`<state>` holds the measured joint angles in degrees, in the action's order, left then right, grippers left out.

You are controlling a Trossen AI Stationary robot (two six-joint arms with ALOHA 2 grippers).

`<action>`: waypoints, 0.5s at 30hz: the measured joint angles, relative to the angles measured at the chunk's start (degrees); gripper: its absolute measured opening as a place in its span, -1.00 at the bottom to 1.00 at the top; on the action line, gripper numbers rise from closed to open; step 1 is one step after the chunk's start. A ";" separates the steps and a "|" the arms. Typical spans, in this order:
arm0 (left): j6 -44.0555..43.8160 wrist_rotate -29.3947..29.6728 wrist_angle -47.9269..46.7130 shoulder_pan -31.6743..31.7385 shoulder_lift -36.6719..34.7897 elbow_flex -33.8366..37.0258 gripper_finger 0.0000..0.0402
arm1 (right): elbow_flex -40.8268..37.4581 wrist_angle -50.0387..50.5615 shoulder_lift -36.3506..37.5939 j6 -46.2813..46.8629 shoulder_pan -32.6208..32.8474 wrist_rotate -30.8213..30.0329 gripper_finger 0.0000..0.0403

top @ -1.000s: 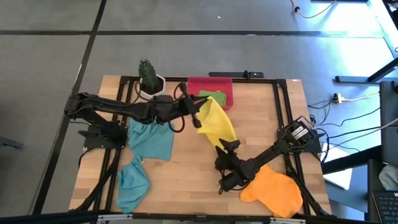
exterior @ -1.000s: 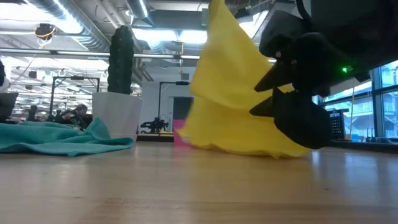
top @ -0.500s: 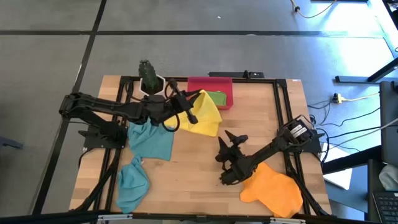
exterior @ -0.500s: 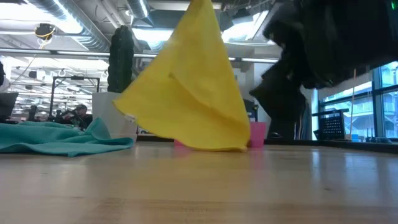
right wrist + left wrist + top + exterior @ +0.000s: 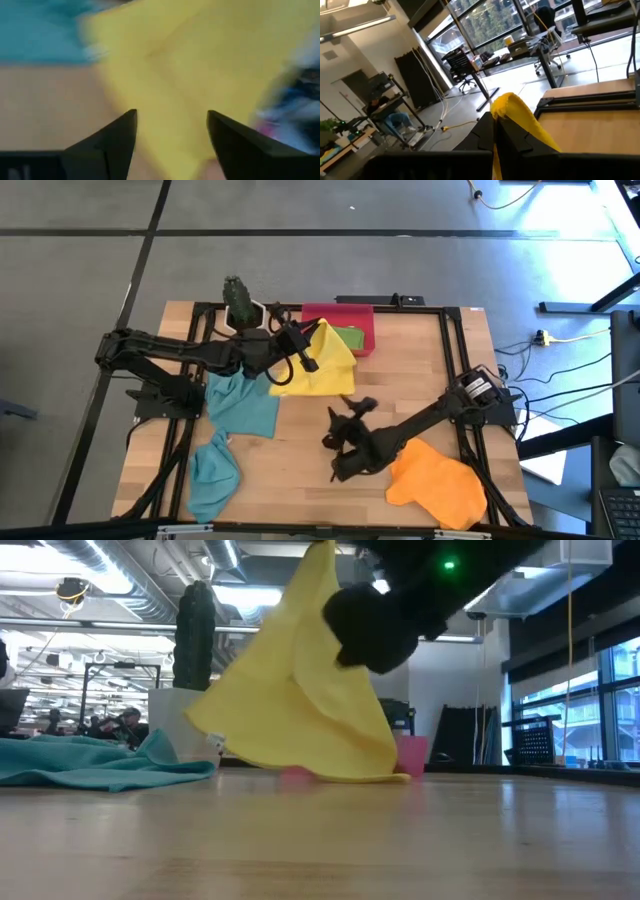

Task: Fold microfiber towels
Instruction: Fold the yellow microfiber towel

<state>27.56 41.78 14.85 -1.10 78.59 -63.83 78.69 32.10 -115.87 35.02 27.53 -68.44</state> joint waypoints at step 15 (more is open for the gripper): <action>-0.44 2.41 -2.68 -0.44 0.02 -0.04 -1.00 | -22.40 -66.93 6.22 -40.54 -4.66 10.30 0.20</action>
<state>27.11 44.19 12.17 -1.54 78.61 -63.88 56.29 -34.83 -109.65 -5.52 22.87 -58.15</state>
